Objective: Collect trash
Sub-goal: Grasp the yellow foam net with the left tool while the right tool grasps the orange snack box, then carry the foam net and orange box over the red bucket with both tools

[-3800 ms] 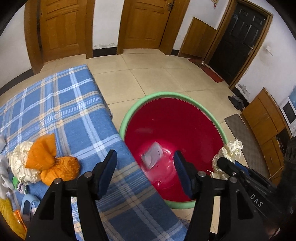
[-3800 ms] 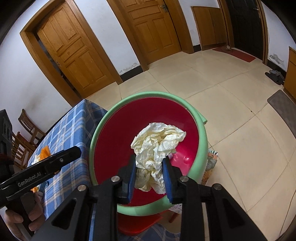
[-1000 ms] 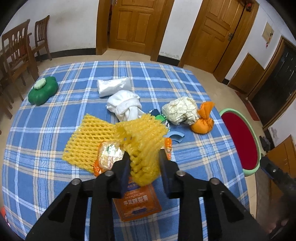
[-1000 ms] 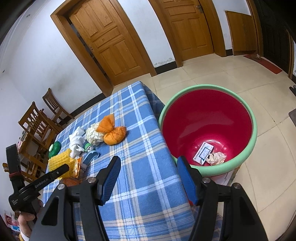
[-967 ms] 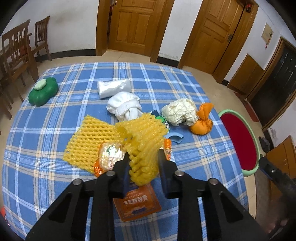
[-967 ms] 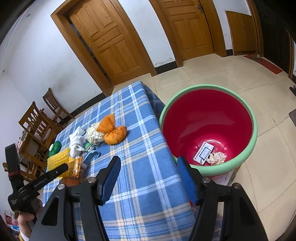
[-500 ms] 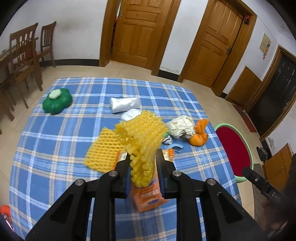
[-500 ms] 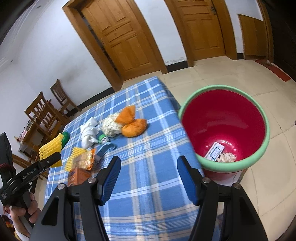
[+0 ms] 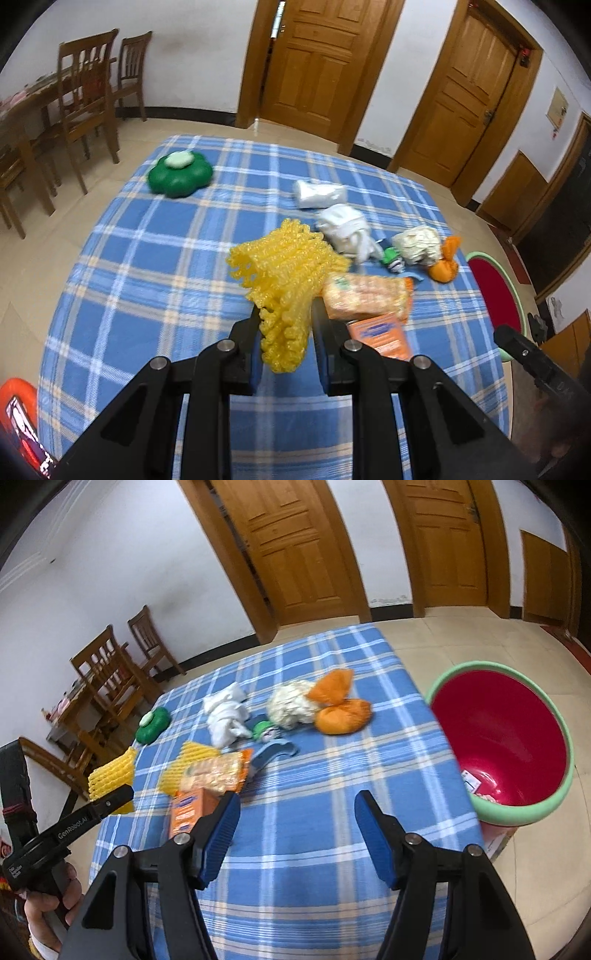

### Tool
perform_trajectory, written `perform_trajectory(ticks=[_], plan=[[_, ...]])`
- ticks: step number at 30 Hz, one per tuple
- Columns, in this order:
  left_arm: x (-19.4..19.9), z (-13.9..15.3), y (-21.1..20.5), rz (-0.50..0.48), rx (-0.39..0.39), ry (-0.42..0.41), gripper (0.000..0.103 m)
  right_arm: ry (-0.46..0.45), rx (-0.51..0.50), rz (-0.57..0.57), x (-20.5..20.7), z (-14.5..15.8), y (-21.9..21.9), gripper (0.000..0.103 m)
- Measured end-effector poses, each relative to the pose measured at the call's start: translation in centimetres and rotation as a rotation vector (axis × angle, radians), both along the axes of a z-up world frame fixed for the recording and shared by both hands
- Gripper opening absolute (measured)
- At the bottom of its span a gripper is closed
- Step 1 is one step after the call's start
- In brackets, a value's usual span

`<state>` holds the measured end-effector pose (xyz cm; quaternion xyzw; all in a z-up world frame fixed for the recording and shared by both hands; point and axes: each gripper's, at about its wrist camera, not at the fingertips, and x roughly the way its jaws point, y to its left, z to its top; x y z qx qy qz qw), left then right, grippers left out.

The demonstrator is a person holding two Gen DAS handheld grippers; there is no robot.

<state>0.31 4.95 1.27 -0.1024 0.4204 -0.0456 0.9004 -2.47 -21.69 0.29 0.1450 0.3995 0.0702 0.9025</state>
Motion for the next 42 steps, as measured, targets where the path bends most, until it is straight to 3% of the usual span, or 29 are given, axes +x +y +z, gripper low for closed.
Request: perform_trajectory(ticks=[17,33,38,42], plan=[[-1.5,-2.4,4.4,0.096,-0.01,0.028,0.023,0.041,-0.09,0.189,1.2,-1.7,8.1,0.075],[-1.5,-3.8,5.4,0.11,-0.032,0.052,0.023,0.086,-0.144,0.254,2.6,-4.1,11.3,0.075],[-1.5,-3.8,5.3,0.107,-0.031,0.053,0.023,0.097,-0.143,0.268,2.7,-4.6,11.4,0.055],[-1.4,-3.9,5.0,0.101,-0.029,0.053,0.023,0.094,-0.144,0.281,2.5,-4.7,11.4,0.051]])
